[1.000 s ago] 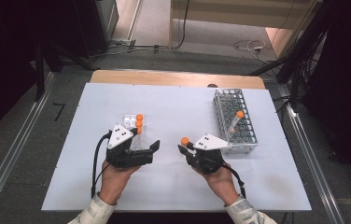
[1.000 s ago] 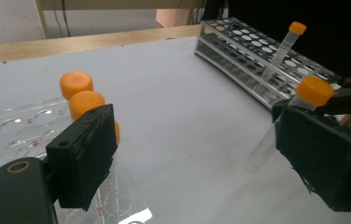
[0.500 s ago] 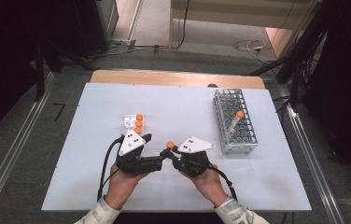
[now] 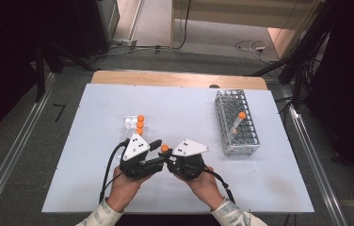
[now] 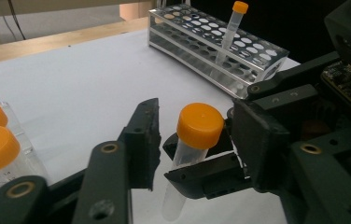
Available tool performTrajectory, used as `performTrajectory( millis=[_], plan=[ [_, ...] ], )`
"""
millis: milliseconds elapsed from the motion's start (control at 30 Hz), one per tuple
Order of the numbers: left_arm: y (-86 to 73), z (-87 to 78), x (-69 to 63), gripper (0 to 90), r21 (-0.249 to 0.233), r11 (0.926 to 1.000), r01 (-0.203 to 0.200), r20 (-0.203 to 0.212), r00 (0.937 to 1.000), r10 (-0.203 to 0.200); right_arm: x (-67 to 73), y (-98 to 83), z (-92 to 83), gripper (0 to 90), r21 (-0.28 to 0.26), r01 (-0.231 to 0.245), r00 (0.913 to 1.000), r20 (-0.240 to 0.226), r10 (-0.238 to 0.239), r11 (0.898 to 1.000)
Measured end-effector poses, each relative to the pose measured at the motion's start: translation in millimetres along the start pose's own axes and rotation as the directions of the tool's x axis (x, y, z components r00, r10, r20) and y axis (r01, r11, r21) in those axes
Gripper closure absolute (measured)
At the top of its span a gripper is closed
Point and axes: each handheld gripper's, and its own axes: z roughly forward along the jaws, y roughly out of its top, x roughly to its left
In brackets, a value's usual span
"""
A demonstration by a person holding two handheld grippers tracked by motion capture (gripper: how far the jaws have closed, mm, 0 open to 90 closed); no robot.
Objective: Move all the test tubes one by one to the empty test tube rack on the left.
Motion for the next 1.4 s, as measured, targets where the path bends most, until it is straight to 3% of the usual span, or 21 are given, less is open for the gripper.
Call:
performTrajectory(
  millis=[300,700,800,933,1067,1400],
  plan=[
    [-1.6,1.0,-1.6,66.8,0.000,1.0000,-0.009,-0.007,0.9999,0.009,0.4,-0.2,0.1,71.7,0.004,-0.004,1.0000,-0.004,0.004,1.000],
    [-1.6,0.5,-1.1,69.5,-0.010,0.9999,-0.003,-0.009,1.0000,0.002,0.7,-0.3,-0.2,71.1,0.003,-0.005,1.0000,-0.008,0.005,1.000],
    [-1.5,0.4,-0.9,69.7,-0.010,1.0000,-0.001,-0.006,1.0000,0.001,0.0,-0.1,-0.2,62.6,0.006,-0.005,0.9996,-0.027,0.005,1.000],
    [-1.2,-0.3,-0.5,69.7,-0.008,1.0000,-0.004,-0.005,1.0000,0.004,-0.8,-0.1,1.2,43.1,0.018,-0.009,0.9987,-0.051,0.010,1.000],
    [1.4,-4.6,2.6,69.7,-0.024,0.9997,0.005,-0.008,1.0000,-0.005,-2.6,-0.3,1.4,28.0,0.036,-0.013,0.9992,-0.038,0.014,0.999],
    [12.2,-25.2,20.3,69.8,-0.079,0.9948,0.065,-0.036,0.9971,-0.068,-11.5,-2.5,-7.4,23.9,0.037,-0.035,0.9992,-0.016,0.036,0.999]
  ],
)
